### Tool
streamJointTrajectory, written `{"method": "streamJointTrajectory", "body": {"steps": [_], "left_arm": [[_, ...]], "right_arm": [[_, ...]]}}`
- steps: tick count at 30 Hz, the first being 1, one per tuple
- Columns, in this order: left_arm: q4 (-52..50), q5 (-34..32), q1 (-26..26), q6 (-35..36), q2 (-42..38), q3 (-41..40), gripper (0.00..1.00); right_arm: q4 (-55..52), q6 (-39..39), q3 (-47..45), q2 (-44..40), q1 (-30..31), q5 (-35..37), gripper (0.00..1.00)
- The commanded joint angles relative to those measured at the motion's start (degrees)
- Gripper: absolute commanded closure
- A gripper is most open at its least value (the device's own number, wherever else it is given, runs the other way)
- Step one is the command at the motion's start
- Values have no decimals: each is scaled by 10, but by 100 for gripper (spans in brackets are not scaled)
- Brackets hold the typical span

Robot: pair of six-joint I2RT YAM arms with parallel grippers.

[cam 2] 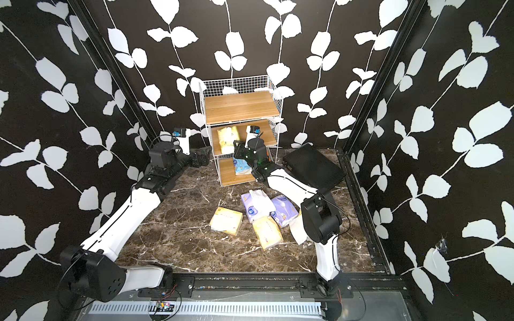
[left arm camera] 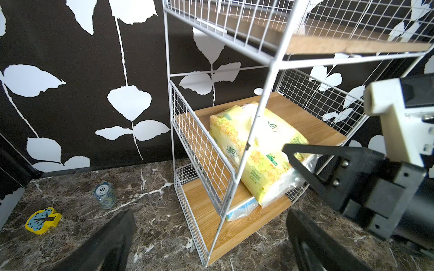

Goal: Remove the tissue boxes from the shelf
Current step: Pick up a box of tissues from the shelf.

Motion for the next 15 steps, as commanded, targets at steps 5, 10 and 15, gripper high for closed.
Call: {"method": "streamJointTrajectory", "body": {"steps": [5, 10, 15], "left_arm": [[6, -2, 0, 10, -3, -3, 1], [0, -4, -1, 10, 2, 0, 1], [10, 10, -3, 0, 5, -6, 1]], "right_arm": [[38, -4, -64, -77, 4, -1, 92], [40, -8, -169, -166, 4, 10, 99], [26, -9, -288, -267, 5, 21, 100]]}}
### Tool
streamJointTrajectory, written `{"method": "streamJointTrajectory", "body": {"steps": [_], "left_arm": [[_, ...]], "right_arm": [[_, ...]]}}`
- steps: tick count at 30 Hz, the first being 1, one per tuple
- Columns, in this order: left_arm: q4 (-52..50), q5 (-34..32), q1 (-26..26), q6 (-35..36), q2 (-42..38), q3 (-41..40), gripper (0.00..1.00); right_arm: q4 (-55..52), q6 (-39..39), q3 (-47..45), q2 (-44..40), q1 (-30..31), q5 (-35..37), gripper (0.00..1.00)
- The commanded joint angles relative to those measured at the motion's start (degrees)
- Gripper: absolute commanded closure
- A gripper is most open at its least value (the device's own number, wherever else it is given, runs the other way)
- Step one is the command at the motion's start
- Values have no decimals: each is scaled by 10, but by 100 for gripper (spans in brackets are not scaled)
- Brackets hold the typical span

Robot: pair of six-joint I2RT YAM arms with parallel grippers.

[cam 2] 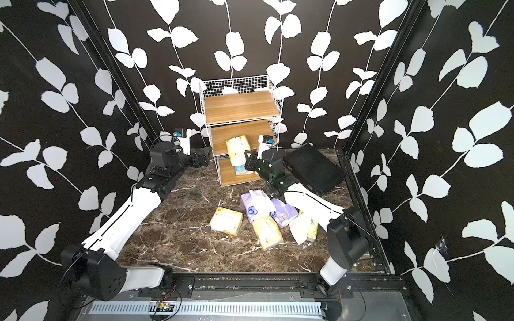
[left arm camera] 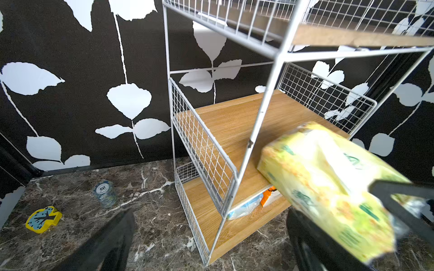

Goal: Remove the tissue boxes from the shelf
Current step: Pick up a box of tissues from the shelf, then place the box of tissues at the center of the board.

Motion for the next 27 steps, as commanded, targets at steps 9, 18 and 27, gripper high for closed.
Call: {"method": "streamJointTrajectory", "body": {"steps": [9, 18, 27], "left_arm": [[19, -7, -27, -50, 89, 64, 1], [-25, -28, -33, -57, 155, 131, 1], [-29, -14, -33, -15, 61, 45, 1]], "right_arm": [[-14, -19, -204, -198, 15, -15, 100], [-44, -67, -223, -180, 53, -65, 100], [-59, -121, -111, -3, 65, -82, 100]]}}
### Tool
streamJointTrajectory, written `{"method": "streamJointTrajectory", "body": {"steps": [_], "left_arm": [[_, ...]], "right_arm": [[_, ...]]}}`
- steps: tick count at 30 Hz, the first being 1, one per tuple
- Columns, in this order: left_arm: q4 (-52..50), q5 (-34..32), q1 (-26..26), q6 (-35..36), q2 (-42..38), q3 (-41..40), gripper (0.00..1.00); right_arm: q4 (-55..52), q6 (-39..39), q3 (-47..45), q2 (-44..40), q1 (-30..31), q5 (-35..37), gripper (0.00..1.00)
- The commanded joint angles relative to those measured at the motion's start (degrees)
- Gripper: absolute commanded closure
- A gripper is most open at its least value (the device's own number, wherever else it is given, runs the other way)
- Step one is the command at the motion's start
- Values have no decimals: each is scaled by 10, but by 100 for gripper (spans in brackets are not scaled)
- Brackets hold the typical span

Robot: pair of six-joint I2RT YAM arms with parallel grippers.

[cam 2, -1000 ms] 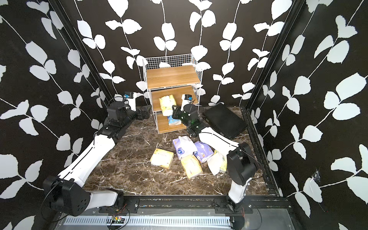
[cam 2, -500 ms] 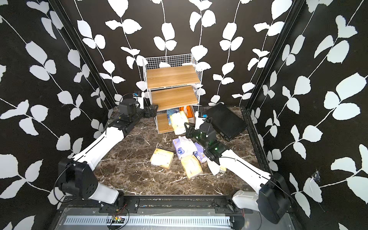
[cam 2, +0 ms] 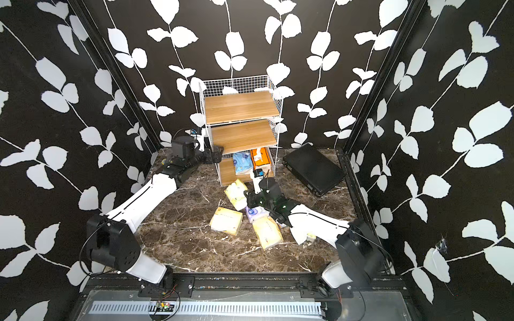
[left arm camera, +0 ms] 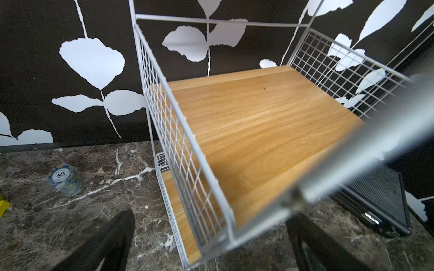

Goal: Remove the tissue boxes from the shelf
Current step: Place the box of tissues at the center of the board.

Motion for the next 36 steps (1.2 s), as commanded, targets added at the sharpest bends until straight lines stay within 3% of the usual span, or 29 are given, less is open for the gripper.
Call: {"method": "streamJointTrajectory", "body": {"steps": [1, 9, 14, 25, 34, 35, 36], "left_arm": [[-9, 1, -1, 36, -61, -29, 1], [-16, -34, 0, 92, -119, -89, 1], [-8, -12, 0, 87, -119, -88, 1], [-10, 0, 0, 87, -121, -82, 1], [-10, -6, 0, 91, -121, -83, 1], [-11, -5, 0, 92, -120, -82, 1], [-12, -6, 0, 92, -118, -82, 1]], "right_arm": [[20, -35, 60, 41, 3, -3, 100], [-12, -70, 163, 170, 5, 6, 100], [-45, -113, 198, 218, 5, 22, 100], [-38, -192, 118, 198, 41, 4, 100], [12, -194, 34, 165, 66, 12, 100], [9, -193, 32, 164, 66, 11, 99], [6, -191, 34, 163, 68, 10, 90]]}}
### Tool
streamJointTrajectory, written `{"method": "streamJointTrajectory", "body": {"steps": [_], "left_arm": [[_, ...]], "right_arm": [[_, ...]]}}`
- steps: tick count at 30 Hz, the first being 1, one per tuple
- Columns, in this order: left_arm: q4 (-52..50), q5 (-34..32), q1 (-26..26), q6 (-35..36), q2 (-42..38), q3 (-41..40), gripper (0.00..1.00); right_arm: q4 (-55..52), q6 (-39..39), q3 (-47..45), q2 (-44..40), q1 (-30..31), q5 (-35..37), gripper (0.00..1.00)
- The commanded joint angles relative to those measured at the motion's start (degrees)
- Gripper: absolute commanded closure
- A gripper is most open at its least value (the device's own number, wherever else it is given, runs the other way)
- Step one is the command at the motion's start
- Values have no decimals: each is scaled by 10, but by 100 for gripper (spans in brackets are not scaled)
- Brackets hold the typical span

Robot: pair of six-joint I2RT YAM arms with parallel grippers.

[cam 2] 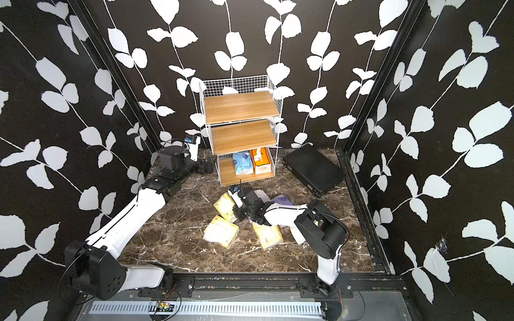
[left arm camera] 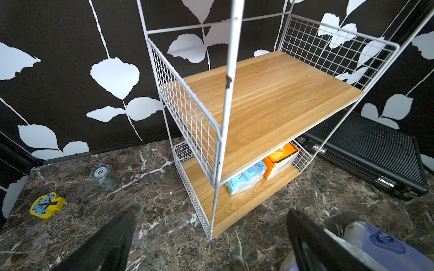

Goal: Remove the tissue boxes from the shelf
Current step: Place the box of tissues at the center of the board, then adjust the box of tissues at the center of the board.

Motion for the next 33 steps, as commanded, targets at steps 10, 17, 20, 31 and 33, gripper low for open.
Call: {"method": "streamJointTrajectory", "body": {"steps": [10, 17, 20, 31, 33], "left_arm": [[-2, -12, 0, 4, -9, 1, 1], [7, -14, 0, -52, -9, -10, 1], [-6, -1, 0, -69, -3, 11, 1], [-125, 32, -4, -50, -15, 65, 1], [-133, 28, -4, -41, -29, 57, 1]], "right_arm": [[-15, 13, -4, -98, 5, 40, 32], [-22, 89, 49, -105, -12, 19, 29], [-34, 110, 101, -60, -18, -6, 29], [4, 146, 187, 104, -14, -70, 30], [23, 158, 189, 120, -9, -84, 30]]}}
